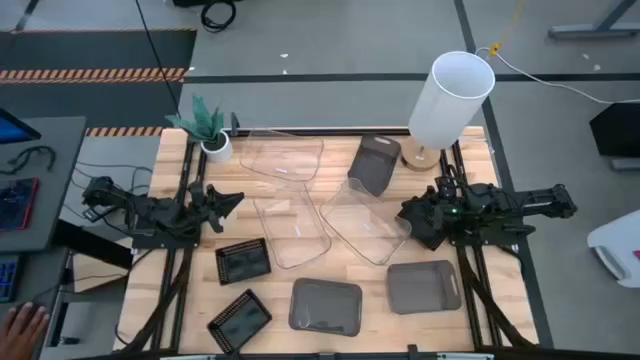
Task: Stack baskets by color
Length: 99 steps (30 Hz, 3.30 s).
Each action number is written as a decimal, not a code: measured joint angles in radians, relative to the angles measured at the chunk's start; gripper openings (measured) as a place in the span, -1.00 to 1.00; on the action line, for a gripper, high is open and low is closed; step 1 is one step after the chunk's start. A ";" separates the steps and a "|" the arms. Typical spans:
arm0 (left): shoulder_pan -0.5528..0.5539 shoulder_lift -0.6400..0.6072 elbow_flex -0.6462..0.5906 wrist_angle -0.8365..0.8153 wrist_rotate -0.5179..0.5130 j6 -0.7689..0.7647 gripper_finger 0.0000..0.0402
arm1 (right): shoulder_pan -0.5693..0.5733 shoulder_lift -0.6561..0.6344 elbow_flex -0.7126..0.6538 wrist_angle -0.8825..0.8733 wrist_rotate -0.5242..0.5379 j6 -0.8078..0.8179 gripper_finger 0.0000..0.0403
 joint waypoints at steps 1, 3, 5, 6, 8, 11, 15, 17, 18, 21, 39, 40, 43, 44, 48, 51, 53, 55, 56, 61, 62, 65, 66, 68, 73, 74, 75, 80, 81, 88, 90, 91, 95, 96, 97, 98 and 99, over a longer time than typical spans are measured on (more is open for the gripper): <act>0.000 0.000 0.000 0.000 0.000 0.000 -0.86 | 0.000 0.000 0.000 0.000 0.000 0.000 -0.91; 0.000 0.000 0.000 0.000 0.000 0.000 -0.84 | 0.000 0.000 0.000 0.000 0.000 0.000 -0.91; 0.000 0.000 0.000 0.000 0.000 0.000 -0.83 | 0.000 0.000 0.000 0.000 0.000 0.000 -0.91; 0.000 0.000 0.000 0.000 0.000 0.000 -0.82 | 0.000 0.000 0.000 0.000 0.000 0.000 -0.91; 0.000 0.000 0.000 0.000 0.000 0.000 -0.82 | 0.000 0.000 0.000 0.000 0.000 0.000 -0.91; 0.000 0.000 0.000 0.000 0.000 0.000 -0.84 | 0.000 0.000 0.000 0.000 0.000 0.000 -0.91; 0.000 0.000 0.000 0.000 0.000 0.000 -0.86 | 0.000 0.000 0.000 0.000 0.000 0.000 -0.91; 0.000 0.000 0.000 0.000 0.000 0.000 -0.85 | 0.000 0.000 0.000 0.000 0.000 0.000 -0.91; 0.000 0.000 0.000 0.000 0.000 0.000 -0.84 | 0.000 0.000 0.000 0.000 0.000 0.000 -0.91; 0.000 0.000 0.000 0.000 0.000 0.000 -0.82 | 0.000 0.000 0.000 0.000 0.000 0.000 -0.91; 0.000 0.000 0.000 0.000 0.000 0.000 -0.82 | 0.000 0.000 0.000 0.000 0.000 0.000 -0.91; 0.000 0.000 0.000 0.000 0.000 0.000 -0.83 | 0.000 0.000 0.000 0.000 0.000 0.000 -0.91; 0.000 0.000 0.000 0.000 0.000 0.000 -0.85 | 0.000 0.000 0.000 0.000 0.000 0.000 -0.91; 0.000 0.000 0.000 0.000 0.000 0.000 -0.86 | 0.000 0.000 0.000 0.000 0.000 0.000 -0.91; 0.000 0.000 0.000 0.000 0.000 0.000 -0.85 | 0.000 0.000 0.000 0.000 0.000 0.000 -0.91; 0.000 0.000 0.000 0.000 0.000 0.000 -0.83 | 0.000 0.000 0.000 0.000 0.000 0.000 -0.91; 0.000 0.000 0.000 0.000 0.000 0.000 -0.82 | 0.000 0.000 0.000 0.000 0.000 0.000 -0.91; 0.000 0.000 0.000 0.000 0.000 0.000 -0.83 | 0.000 0.000 0.000 0.000 0.000 0.000 -0.91; 0.000 0.000 0.000 0.000 0.000 0.000 -0.83 | 0.000 0.000 0.000 0.000 0.000 0.000 -0.91; 0.000 0.000 0.000 0.000 0.000 0.000 -0.86 | 0.000 0.000 0.000 0.000 0.000 0.000 -0.91; 0.000 0.000 0.000 0.000 0.000 0.000 -0.86 | 0.000 0.000 0.000 0.000 0.000 0.000 -0.91; 0.000 0.000 0.000 0.000 0.000 0.000 -0.84 | 0.000 0.000 0.000 0.041 0.000 0.041 -0.91; 0.000 0.000 0.000 0.000 0.000 0.000 -0.83 | 0.000 0.000 0.000 0.058 0.000 0.056 -0.91; 0.000 0.000 0.000 0.000 0.000 0.000 -0.82 | 0.000 0.001 0.000 0.083 0.022 0.049 -0.91; 0.000 0.000 0.000 0.000 0.000 0.000 -0.85 | -0.001 0.005 0.000 0.114 0.196 0.057 -0.91; 0.000 0.000 0.000 0.000 0.000 0.000 -0.86 | -0.001 0.005 0.000 0.115 0.223 0.057 -0.91; 0.000 0.000 0.000 0.000 0.000 0.000 -0.86 | -0.001 0.005 0.000 0.119 0.233 0.066 -0.91; 0.000 0.000 0.000 0.000 0.000 0.000 -0.84 | -0.001 0.006 0.000 0.171 0.163 0.197 -0.91; 0.000 0.000 0.000 0.000 0.000 0.000 -0.83 | -0.001 0.006 0.000 0.188 0.134 0.223 -0.91; 0.000 0.000 0.000 0.000 0.000 0.000 -0.85 | -0.002 0.013 0.000 0.304 -0.189 0.326 -0.91; 0.000 0.000 0.000 0.000 0.000 0.000 -0.86 | -0.009 0.029 0.007 0.328 -0.242 0.318 -0.92; 0.000 0.000 0.000 0.000 0.000 0.000 -0.86 | -0.013 0.041 0.015 0.328 -0.267 0.315 -0.93; 0.000 0.000 0.000 0.000 0.000 0.000 -0.84 | -0.019 0.109 0.063 0.326 -0.334 0.258 -0.96; 0.000 0.000 0.000 0.000 0.000 0.000 -0.83 | -0.019 0.132 0.077 0.327 -0.349 0.243 -0.96; 0.000 0.000 0.000 0.000 0.000 0.000 -0.82 | -0.019 0.157 0.092 0.325 -0.372 0.227 -0.96; 0.000 0.000 0.000 0.000 0.000 0.000 -0.82 | -0.019 0.186 0.108 0.320 -0.401 0.211 -0.95; 0.000 0.000 0.000 0.000 0.000 0.000 -0.82 | -0.019 0.216 0.126 0.307 -0.432 0.203 -0.95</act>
